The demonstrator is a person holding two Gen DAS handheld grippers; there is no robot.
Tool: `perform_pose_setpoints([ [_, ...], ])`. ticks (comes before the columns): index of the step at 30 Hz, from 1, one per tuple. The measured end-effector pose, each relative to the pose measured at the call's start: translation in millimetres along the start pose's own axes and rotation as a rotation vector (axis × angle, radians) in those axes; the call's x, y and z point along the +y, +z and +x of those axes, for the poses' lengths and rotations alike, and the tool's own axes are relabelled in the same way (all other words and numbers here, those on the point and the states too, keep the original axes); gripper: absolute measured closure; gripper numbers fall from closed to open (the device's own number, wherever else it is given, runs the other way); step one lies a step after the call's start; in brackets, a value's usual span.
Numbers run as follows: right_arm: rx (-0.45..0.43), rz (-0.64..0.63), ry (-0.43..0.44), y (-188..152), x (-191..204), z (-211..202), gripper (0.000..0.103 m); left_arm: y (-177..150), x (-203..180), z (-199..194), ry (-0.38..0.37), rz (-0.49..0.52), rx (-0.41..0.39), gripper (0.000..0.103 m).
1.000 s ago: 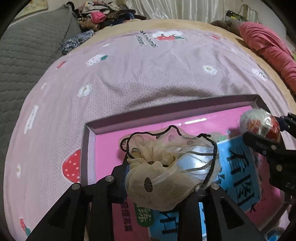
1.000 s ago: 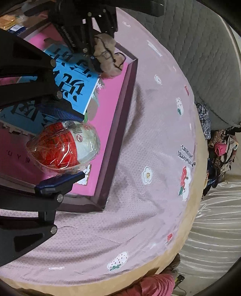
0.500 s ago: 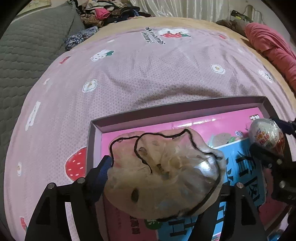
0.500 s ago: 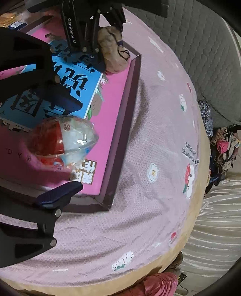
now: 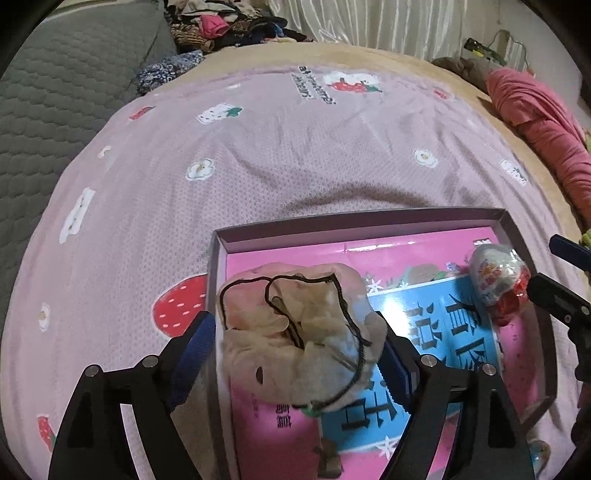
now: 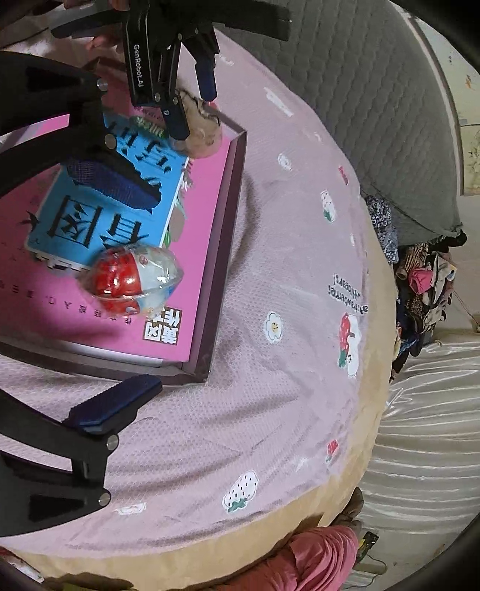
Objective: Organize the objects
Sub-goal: 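Open the right tool to drop the egg in the tray while the left tool releases the mesh bag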
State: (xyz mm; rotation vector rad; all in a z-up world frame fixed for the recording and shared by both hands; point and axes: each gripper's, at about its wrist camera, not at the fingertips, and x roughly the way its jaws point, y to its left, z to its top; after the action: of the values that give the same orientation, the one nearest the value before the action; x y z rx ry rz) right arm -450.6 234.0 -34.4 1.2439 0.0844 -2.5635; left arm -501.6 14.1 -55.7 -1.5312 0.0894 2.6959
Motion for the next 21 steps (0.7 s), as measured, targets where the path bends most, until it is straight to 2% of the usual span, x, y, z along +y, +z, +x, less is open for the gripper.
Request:
perform_pose_setpoints([
  [4, -0.008, -0.015, -0.011, 0.2, 5.2, -17.6, 0.011, -2.9, -0.8, -17.7, 0.022, 0.014, -0.016, 0.019],
  [14, -0.029, -0.025, -0.023, -4.3, 22.0, -67.6, 0.01, -16.2, -3.2, -70.4, 0.02, 0.021, -0.038, 0.019],
  [21, -0.061, -0.039, -0.024, -3.4, 37.9, -101.7, 0.01, -29.6, -7.0, -114.1, 0.063, 0.036, -0.102, 0.019],
])
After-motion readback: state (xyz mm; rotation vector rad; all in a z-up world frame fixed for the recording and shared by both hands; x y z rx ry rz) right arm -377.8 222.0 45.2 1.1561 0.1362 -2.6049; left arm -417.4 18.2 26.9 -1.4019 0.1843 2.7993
